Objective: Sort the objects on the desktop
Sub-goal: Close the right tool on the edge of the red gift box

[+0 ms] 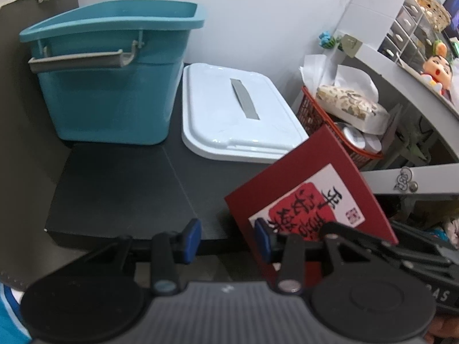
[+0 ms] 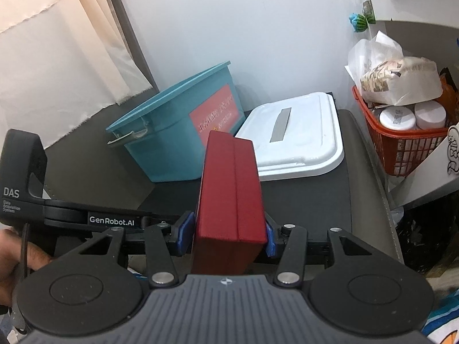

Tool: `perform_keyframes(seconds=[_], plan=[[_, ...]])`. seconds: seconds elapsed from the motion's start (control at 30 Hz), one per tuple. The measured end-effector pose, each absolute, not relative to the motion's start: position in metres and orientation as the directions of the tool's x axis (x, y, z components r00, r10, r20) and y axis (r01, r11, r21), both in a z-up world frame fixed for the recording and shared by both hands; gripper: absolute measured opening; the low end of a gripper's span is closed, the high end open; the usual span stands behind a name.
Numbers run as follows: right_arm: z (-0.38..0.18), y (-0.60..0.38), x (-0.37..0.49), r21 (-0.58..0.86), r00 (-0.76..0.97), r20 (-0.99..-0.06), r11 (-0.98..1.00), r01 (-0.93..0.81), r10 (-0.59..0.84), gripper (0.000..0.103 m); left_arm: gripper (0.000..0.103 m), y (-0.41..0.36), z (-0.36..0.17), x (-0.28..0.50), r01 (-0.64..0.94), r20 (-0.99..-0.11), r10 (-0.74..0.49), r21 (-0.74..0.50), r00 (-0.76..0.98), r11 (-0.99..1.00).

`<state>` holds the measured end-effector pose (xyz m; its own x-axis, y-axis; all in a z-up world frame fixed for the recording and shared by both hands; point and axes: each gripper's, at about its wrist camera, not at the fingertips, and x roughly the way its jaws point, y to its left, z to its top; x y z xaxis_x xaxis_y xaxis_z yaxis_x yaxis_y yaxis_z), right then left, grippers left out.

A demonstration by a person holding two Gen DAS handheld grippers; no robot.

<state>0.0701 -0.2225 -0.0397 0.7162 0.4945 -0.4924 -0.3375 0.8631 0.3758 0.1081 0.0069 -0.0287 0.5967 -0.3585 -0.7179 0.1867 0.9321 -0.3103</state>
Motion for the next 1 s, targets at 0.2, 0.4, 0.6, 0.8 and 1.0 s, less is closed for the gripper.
perform_keyframes(seconds=[0.2,0.4,0.6,0.8,1.0], plan=[[-0.044,-0.222,0.074,0.393,0.703,-0.502,0.857,-0.335,0.504,0.054,0.044,0.007,-0.028,0.109,0.189,-0.714,-0.363,-0.315,0.598,0.930],[-0.049,-0.225,0.079,0.434,0.678,-0.525,0.847,-0.307,0.515,0.056,0.044,0.005,-0.027,0.110,0.198,-0.710,-0.372,-0.318,0.598,0.927],[-0.056,-0.226,0.082,0.480,0.631,-0.551,0.825,-0.297,0.547,0.056,0.044,0.003,-0.027,0.109,0.204,-0.710,-0.374,-0.317,0.597,0.926],[-0.054,-0.223,0.078,0.464,0.635,-0.550,0.830,-0.308,0.543,0.052,0.044,0.004,-0.026,0.109,0.200,-0.714,-0.366,-0.310,0.597,0.930],[-0.045,-0.221,0.070,0.398,0.670,-0.553,0.863,-0.311,0.496,0.049,0.044,0.004,-0.023,0.107,0.205,-0.707,-0.370,-0.310,0.602,0.928]])
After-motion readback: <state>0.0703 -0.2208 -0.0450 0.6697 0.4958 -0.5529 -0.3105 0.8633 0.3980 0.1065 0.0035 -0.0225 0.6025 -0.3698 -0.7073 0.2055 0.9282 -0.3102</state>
